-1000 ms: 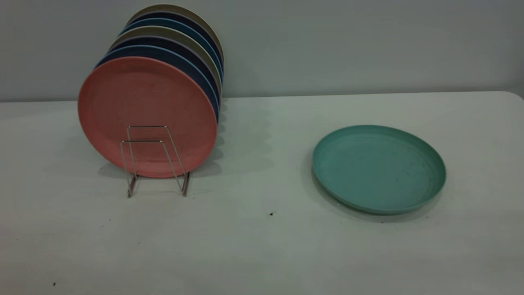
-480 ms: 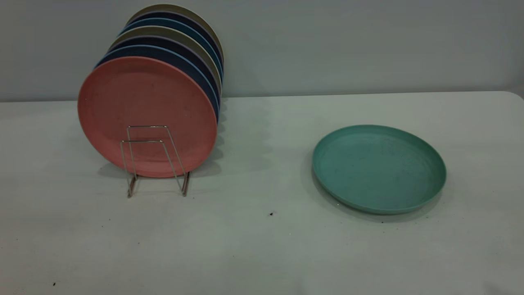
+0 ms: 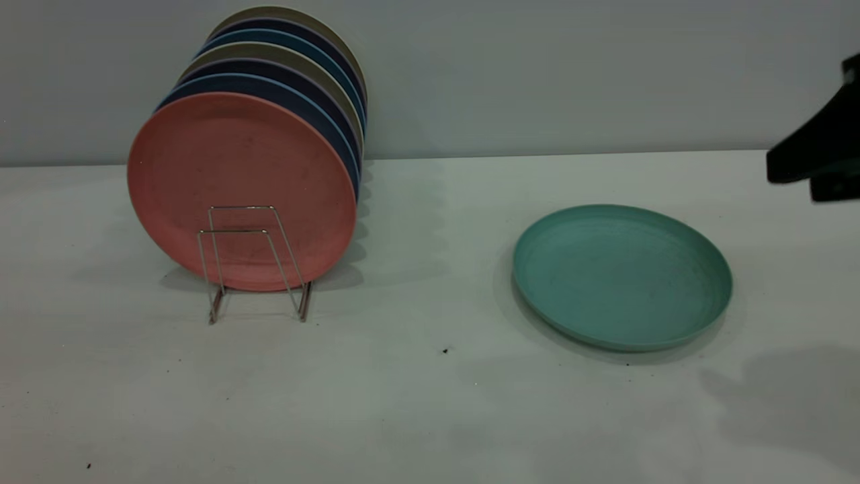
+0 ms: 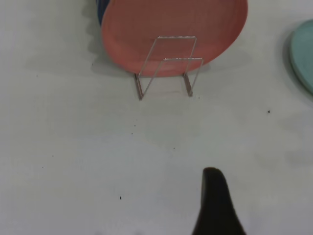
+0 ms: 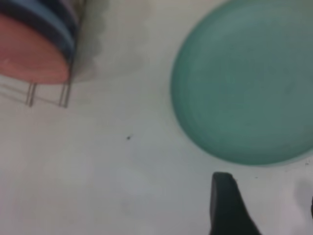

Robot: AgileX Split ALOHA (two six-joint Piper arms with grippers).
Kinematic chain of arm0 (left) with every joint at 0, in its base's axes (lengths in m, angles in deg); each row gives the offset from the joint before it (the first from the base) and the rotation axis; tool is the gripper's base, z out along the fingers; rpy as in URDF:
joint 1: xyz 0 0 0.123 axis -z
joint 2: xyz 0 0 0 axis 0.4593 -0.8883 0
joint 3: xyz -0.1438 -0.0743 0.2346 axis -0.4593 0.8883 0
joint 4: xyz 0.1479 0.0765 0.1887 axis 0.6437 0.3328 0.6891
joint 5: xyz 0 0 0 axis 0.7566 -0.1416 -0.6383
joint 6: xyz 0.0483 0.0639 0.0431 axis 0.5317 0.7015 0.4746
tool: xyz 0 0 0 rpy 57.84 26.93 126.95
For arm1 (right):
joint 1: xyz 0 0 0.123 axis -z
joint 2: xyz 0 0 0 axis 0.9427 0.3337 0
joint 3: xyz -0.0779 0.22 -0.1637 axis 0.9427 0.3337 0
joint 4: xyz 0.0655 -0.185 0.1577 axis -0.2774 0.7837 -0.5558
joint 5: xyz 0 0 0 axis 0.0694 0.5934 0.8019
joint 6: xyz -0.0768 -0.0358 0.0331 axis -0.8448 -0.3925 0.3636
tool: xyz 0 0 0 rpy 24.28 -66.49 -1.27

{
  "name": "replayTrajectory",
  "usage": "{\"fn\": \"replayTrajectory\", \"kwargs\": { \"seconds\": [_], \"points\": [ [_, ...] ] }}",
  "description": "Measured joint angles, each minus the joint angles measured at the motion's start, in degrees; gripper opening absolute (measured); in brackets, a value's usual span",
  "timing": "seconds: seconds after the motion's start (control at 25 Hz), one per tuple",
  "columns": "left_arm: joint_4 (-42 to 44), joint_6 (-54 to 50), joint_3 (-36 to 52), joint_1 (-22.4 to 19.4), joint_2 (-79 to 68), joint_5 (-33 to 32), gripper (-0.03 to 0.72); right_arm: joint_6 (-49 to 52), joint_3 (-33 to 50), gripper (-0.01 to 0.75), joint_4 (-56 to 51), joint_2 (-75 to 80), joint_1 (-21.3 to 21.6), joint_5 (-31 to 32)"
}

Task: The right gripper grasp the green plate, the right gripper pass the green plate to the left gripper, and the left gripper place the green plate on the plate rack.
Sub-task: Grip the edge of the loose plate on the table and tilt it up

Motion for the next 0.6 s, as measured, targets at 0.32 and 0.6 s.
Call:
{"fn": "replayTrajectory", "kwargs": {
  "seconds": [0.32, 0.6],
  "points": [
    [-0.1, 0.2, 0.0, 0.0, -0.1, -1.1, 0.516, -0.3, -11.5, 0.425, -0.5, 22.7, 6.2, 3.1],
    [-0.1, 0.3, 0.0, 0.0, -0.1, -1.3, 0.516, -0.3, -20.0, 0.425, -0.8, 33.7, 6.2, 5.0]
  ]
}}
